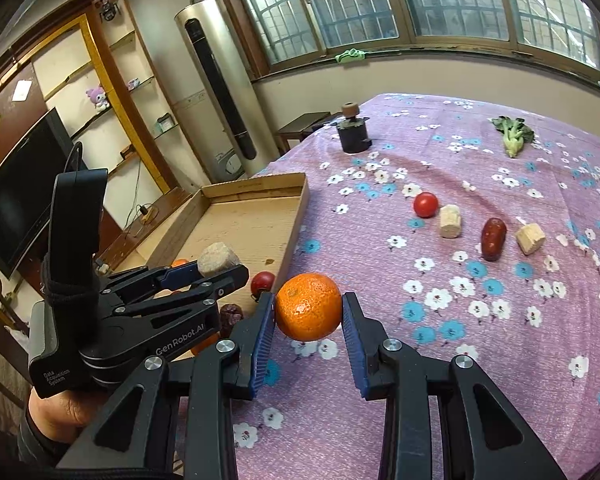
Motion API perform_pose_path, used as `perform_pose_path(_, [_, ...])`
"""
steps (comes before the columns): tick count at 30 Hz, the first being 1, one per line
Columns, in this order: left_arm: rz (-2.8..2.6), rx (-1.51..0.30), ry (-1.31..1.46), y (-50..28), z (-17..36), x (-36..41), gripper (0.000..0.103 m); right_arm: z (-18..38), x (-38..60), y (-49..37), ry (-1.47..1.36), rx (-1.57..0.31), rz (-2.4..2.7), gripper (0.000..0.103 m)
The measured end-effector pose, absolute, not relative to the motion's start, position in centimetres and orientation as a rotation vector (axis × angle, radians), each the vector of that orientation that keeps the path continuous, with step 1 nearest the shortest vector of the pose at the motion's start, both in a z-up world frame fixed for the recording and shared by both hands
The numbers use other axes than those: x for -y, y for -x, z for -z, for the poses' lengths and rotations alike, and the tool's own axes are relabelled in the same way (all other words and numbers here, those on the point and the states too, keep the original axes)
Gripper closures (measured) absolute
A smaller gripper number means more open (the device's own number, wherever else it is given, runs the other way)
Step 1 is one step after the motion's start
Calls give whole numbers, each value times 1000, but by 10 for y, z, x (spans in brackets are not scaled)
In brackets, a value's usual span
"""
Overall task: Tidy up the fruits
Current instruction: 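Carry the bread piece with the left tool while the right tool carries the orange to the tray, then open the left tool over the tray while the right tool releases its orange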
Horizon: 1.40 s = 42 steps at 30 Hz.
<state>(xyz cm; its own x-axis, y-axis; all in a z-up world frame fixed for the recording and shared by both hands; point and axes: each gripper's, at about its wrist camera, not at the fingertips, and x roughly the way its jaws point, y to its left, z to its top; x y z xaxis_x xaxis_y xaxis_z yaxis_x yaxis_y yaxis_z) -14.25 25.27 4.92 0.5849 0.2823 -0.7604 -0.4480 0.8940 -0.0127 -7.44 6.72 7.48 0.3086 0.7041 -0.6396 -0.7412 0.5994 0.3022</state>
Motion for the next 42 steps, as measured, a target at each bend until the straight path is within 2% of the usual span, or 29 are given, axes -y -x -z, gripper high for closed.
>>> perform_pose_path(12, [-468, -845, 233, 154, -50, -278, 70, -71, -101, 76, 76, -838, -1020, 69])
perform_pose_path(22, [-548, -854, 281, 166, -51, -335, 70, -67, -152, 78, 125, -846, -1090, 69])
perform_pose_path(32, [-611, -900, 320, 152, -40, -387, 70, -40, -218, 62, 219, -907, -1138, 69])
perform_pose_path(42, [-614, -1012, 319, 130, -15, -395, 70, -10, -251, 75, 340, -954, -1184, 69])
